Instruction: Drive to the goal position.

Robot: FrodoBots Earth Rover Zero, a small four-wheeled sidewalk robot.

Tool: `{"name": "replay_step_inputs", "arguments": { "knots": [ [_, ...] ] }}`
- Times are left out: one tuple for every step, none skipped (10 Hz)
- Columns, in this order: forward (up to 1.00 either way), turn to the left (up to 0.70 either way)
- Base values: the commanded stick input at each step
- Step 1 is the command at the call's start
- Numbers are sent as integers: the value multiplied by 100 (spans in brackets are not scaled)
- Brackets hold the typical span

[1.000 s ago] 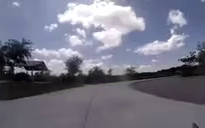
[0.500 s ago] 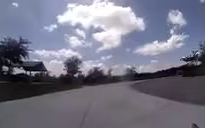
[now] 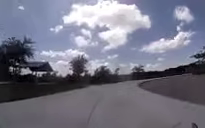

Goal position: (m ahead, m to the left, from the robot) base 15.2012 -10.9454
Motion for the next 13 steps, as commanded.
{"name": "replay_step_inputs", "arguments": {
  "knots": [
    [85,0],
    [85,0],
    [85,0],
    [85,0],
    [85,0],
    [85,0],
    [85,0],
    [85,0],
    [85,0],
    [85,0],
    [85,0],
    [85,0],
    [85,0]
  ]
}}
